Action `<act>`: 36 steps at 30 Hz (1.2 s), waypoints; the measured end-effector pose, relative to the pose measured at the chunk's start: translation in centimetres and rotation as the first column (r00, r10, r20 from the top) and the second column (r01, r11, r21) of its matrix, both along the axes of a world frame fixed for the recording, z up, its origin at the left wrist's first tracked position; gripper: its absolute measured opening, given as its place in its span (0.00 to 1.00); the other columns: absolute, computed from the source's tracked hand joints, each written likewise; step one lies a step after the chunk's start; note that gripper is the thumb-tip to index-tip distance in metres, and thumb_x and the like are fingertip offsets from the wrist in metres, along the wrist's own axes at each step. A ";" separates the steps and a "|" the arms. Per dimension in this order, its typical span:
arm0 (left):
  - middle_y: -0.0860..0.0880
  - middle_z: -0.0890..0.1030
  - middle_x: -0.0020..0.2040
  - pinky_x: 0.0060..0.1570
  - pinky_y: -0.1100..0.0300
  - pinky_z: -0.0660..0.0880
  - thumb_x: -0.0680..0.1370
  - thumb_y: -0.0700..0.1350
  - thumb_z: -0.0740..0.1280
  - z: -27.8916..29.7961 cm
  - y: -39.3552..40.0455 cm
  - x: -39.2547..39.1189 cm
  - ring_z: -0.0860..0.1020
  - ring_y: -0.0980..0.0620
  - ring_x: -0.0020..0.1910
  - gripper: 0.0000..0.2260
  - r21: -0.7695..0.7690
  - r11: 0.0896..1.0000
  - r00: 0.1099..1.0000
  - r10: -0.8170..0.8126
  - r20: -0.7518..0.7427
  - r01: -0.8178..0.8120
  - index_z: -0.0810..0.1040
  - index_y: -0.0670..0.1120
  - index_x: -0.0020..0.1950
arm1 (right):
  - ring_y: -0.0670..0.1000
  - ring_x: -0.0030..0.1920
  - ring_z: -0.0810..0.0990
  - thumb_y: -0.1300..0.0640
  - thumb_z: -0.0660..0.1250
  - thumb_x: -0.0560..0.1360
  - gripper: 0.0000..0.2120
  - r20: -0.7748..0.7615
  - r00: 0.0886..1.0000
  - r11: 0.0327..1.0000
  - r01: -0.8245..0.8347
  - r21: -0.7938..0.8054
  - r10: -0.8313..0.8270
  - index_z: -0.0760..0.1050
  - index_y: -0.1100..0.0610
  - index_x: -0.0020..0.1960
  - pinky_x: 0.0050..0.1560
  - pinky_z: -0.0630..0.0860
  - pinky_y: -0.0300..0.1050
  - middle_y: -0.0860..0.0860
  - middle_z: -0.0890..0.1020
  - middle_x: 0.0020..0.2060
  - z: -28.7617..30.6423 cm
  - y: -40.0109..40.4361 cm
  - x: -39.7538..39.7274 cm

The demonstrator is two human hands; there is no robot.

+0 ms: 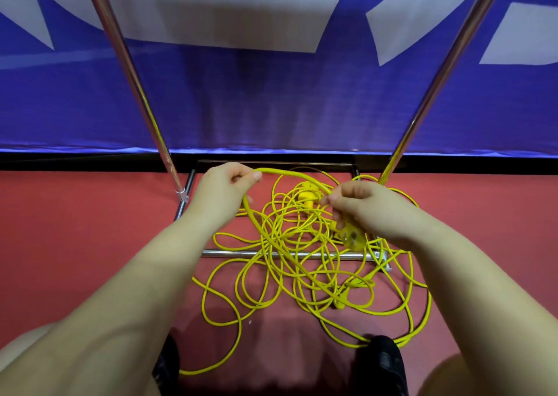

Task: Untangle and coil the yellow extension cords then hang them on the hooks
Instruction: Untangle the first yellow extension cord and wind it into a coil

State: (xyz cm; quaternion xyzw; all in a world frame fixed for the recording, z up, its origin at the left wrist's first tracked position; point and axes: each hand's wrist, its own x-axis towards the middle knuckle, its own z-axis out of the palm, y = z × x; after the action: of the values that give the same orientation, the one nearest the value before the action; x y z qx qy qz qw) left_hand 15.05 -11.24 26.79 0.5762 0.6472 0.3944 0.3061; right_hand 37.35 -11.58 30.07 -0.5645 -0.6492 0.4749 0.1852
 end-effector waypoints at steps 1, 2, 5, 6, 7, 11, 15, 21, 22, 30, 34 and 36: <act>0.52 0.75 0.34 0.43 0.53 0.76 0.77 0.46 0.65 -0.2 0.1 -0.1 0.77 0.58 0.28 0.06 -0.036 0.999 1.000 -0.008 0.018 0.008 0.77 0.49 0.40 | 0.44 0.21 0.70 0.58 0.59 0.80 0.12 -0.050 0.998 0.999 0.046 -0.003 -0.046 0.74 0.56 0.39 0.21 0.64 0.33 0.51 0.74 0.28 0.0 0.1 0.1; 0.52 0.76 0.35 0.43 0.55 0.74 0.78 0.46 0.65 -0.3 0.1 -0.1 0.75 0.61 0.27 0.06 -0.076 0.997 0.999 -0.019 0.040 0.022 0.77 0.49 0.40 | 0.47 0.24 0.72 0.59 0.59 0.79 0.12 -0.093 0.992 0.996 0.090 -0.002 -0.090 0.74 0.54 0.38 0.22 0.65 0.34 0.51 0.73 0.29 0.1 0.1 0.2; 0.49 0.79 0.46 0.48 0.61 0.70 0.78 0.48 0.65 -1.1 0.1 0.4 0.77 0.56 0.42 0.06 -0.165 0.986 0.998 0.023 0.062 -0.013 0.77 0.48 0.50 | 0.48 0.25 0.75 0.61 0.59 0.80 0.11 -0.280 0.938 0.978 0.188 -0.090 -0.206 0.75 0.54 0.40 0.23 0.69 0.34 0.50 0.75 0.29 0.2 -0.1 0.0; 0.49 0.78 0.50 0.49 0.62 0.68 0.77 0.49 0.65 -1.2 0.0 0.6 0.76 0.54 0.47 0.10 -0.162 0.984 0.997 0.076 0.021 -0.072 0.76 0.47 0.55 | 0.47 0.25 0.76 0.62 0.59 0.79 0.10 -0.357 0.900 0.965 0.203 -0.168 -0.252 0.76 0.56 0.42 0.25 0.72 0.36 0.51 0.76 0.29 0.1 -0.2 -0.2; 0.49 0.77 0.50 0.48 0.63 0.67 0.77 0.50 0.65 -1.2 -0.2 1.0 0.75 0.53 0.49 0.11 -0.133 0.984 0.993 0.114 -0.018 -0.115 0.75 0.46 0.56 | 0.46 0.26 0.78 0.63 0.59 0.79 0.09 -0.418 0.860 0.949 0.207 -0.239 -0.293 0.76 0.58 0.44 0.28 0.74 0.39 0.51 0.78 0.29 0.0 -0.2 -0.5; 0.48 0.80 0.43 0.43 0.59 0.71 0.80 0.52 0.59 -0.4 -0.9 3.6 0.77 0.51 0.39 0.13 -0.276 0.957 0.982 -0.037 0.185 0.088 0.77 0.45 0.47 | 0.49 0.35 0.81 0.65 0.60 0.78 0.06 -0.466 0.836 0.944 0.169 -0.282 -0.289 0.75 0.59 0.47 0.37 0.80 0.48 0.53 0.82 0.35 -0.4 -0.6 -1.4; 0.46 0.81 0.45 0.53 0.53 0.75 0.80 0.52 0.59 0.0 -1.2 4.6 0.80 0.50 0.42 0.13 -0.415 0.878 0.851 0.017 0.526 0.239 0.78 0.47 0.45 | 0.52 0.42 0.80 0.66 0.61 0.77 0.11 -0.311 0.950 0.989 -0.075 -0.129 0.031 0.77 0.55 0.54 0.47 0.79 0.43 0.59 0.82 0.45 -1.4 -2.2 -3.2; 0.53 0.79 0.33 0.41 0.60 0.72 0.81 0.42 0.56 -0.1 -0.9 3.8 0.78 0.59 0.28 0.12 -0.315 0.915 0.902 -0.103 0.419 0.251 0.76 0.47 0.41 | 0.52 0.38 0.81 0.60 0.69 0.73 0.05 0.064 0.996 0.977 0.040 0.211 -0.055 0.76 0.51 0.45 0.44 0.77 0.47 0.51 0.83 0.36 -2.3 -1.3 -2.9; 0.54 0.77 0.29 0.36 0.62 0.70 0.81 0.42 0.56 -0.1 -0.8 3.6 0.75 0.60 0.24 0.13 -0.293 0.915 0.906 -0.149 0.397 0.279 0.76 0.47 0.42 | 0.51 0.39 0.80 0.59 0.69 0.73 0.05 0.066 0.992 0.966 0.090 0.244 -0.109 0.76 0.52 0.47 0.43 0.76 0.45 0.48 0.81 0.37 -2.3 -1.0 -2.5; 0.54 0.59 0.22 0.27 0.65 0.65 0.81 0.44 0.55 1.6 -1.6 2.6 0.57 0.59 0.19 0.15 -0.294 0.791 0.750 -0.286 0.596 0.536 0.78 0.42 0.42 | 0.47 0.42 0.75 0.47 0.66 0.74 0.11 -0.048 0.995 0.981 -0.073 0.179 0.083 0.74 0.51 0.52 0.44 0.71 0.41 0.47 0.78 0.43 -3.0 -0.7 -2.9; 0.55 0.59 0.20 0.19 0.70 0.55 0.81 0.45 0.54 2.1 -1.2 1.9 0.55 0.61 0.17 0.14 -0.262 0.858 0.734 -0.177 0.656 0.441 0.71 0.43 0.39 | 0.50 0.35 0.73 0.53 0.61 0.79 0.09 -0.079 0.983 0.984 -0.158 0.078 0.164 0.72 0.54 0.40 0.41 0.71 0.49 0.47 0.79 0.32 -3.2 -0.4 -2.5; 0.56 0.60 0.19 0.17 0.71 0.51 0.82 0.46 0.53 2.6 -0.7 0.9 0.55 0.62 0.17 0.14 -0.212 0.910 0.676 -0.095 0.731 0.357 0.69 0.44 0.39 | 0.52 0.35 0.75 0.53 0.60 0.79 0.11 -0.047 0.981 0.982 -0.187 0.019 0.188 0.72 0.55 0.40 0.43 0.74 0.54 0.49 0.80 0.32 -3.6 -0.4 -2.2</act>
State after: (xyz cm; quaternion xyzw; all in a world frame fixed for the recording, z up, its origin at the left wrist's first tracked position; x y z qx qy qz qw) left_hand 15.91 -11.91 29.41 0.3962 0.4601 0.4256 0.6710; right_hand 35.11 -12.03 26.47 -0.4877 -0.6982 0.4991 0.1597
